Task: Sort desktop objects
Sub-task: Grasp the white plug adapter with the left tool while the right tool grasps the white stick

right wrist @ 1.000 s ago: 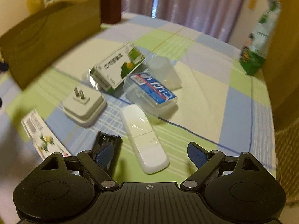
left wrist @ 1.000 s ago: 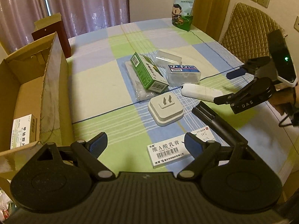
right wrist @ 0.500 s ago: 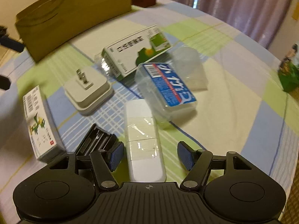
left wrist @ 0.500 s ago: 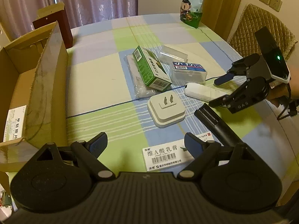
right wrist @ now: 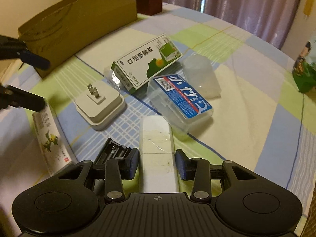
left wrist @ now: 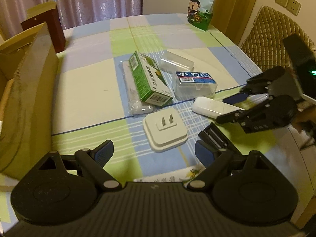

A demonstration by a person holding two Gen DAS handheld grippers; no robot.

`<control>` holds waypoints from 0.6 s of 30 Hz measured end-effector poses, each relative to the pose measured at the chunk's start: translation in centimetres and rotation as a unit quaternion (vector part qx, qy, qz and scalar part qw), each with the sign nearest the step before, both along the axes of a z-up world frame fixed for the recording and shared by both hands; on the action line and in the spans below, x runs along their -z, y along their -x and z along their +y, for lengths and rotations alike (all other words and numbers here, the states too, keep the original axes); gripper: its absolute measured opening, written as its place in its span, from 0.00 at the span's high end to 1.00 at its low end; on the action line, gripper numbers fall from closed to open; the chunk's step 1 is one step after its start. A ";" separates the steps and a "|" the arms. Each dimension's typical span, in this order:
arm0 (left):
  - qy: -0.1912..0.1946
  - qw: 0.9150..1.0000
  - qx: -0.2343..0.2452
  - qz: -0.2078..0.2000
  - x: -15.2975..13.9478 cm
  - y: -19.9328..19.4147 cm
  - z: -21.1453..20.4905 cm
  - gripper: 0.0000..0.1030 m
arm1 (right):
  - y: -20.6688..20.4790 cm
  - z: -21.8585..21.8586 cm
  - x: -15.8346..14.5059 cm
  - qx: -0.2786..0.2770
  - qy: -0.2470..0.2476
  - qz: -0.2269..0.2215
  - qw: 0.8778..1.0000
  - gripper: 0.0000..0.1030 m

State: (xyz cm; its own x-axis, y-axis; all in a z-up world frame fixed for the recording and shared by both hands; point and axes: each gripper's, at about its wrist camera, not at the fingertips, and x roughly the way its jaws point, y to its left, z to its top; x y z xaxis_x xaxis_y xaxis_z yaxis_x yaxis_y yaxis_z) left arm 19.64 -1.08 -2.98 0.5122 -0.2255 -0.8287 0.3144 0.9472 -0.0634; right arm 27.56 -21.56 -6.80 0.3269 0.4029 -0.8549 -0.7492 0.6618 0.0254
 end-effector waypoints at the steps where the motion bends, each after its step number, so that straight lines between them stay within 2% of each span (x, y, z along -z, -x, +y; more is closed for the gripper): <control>1: 0.000 1.000 0.001 0.000 0.3 -0.3 -0.3 0.16 | 0.2 -0.2 -0.2 0.006 -0.003 0.000 1.000 0.62; 10: 0.004 1.000 -0.023 0.019 3.9 -3.4 -2.6 0.18 | 1.6 -2.1 -0.8 0.050 -0.004 0.002 0.999 0.62; 13: -0.006 1.000 -0.019 0.021 4.8 -4.0 -3.4 0.21 | 1.8 -2.7 -0.7 0.056 -0.002 0.003 0.998 0.62; 17: -0.014 1.000 0.003 0.025 5.5 -4.3 -3.6 0.34 | 2.1 -3.5 -0.5 0.064 0.000 0.006 0.998 0.62; 18: -0.018 1.000 0.012 0.024 5.4 -4.3 -3.4 0.34 | 2.2 -3.7 -0.5 0.066 0.001 0.006 0.998 0.62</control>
